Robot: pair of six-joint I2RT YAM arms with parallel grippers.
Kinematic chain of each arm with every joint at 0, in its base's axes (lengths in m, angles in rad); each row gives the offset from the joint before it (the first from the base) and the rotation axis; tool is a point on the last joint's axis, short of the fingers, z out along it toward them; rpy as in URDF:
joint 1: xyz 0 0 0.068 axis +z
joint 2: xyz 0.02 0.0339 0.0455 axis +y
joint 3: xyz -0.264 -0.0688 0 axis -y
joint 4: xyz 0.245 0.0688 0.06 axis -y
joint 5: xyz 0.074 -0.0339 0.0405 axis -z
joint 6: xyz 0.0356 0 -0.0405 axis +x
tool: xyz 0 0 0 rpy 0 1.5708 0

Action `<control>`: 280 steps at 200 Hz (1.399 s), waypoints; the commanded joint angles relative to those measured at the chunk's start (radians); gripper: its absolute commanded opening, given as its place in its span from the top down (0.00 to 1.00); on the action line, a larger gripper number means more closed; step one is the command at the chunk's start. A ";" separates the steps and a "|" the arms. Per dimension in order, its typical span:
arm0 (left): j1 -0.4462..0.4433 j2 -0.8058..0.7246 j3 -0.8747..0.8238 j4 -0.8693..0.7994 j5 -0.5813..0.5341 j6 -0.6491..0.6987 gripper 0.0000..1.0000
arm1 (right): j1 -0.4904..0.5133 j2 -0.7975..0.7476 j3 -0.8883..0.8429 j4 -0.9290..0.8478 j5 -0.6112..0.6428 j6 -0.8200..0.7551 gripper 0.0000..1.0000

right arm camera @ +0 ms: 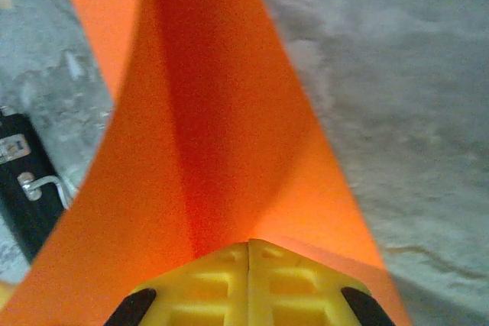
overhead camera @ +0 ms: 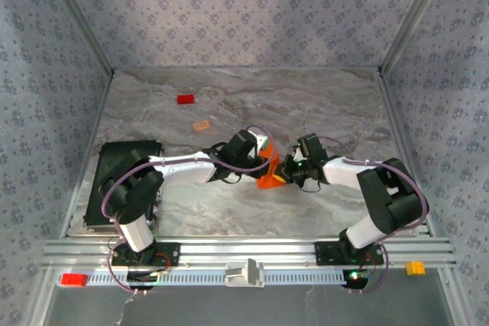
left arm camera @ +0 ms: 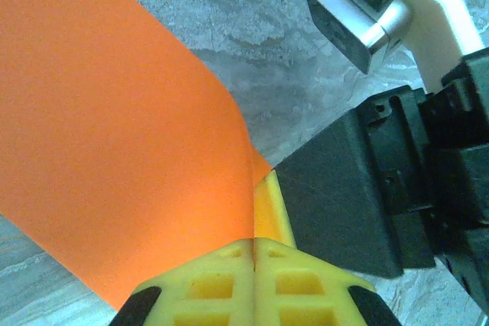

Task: Fold a paper plane with a square sheet of paper (pick it up from the middle)
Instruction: Fold the triangle a second time at the center of the table.

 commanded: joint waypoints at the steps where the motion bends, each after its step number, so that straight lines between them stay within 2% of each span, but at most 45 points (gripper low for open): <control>1: 0.011 0.021 -0.011 0.025 0.037 -0.013 1.00 | -0.001 0.021 0.008 -0.096 0.059 -0.049 0.95; 35: 0.027 0.042 -0.004 0.021 0.052 -0.010 1.00 | -0.003 0.025 0.027 -0.178 0.107 -0.093 0.96; 126: 0.081 0.098 0.016 0.009 0.061 0.018 1.00 | -0.001 0.031 0.038 -0.187 0.100 -0.101 0.96; 280: 0.098 0.143 0.059 -0.024 0.039 0.050 0.99 | 0.003 0.043 0.050 -0.202 0.089 -0.108 0.96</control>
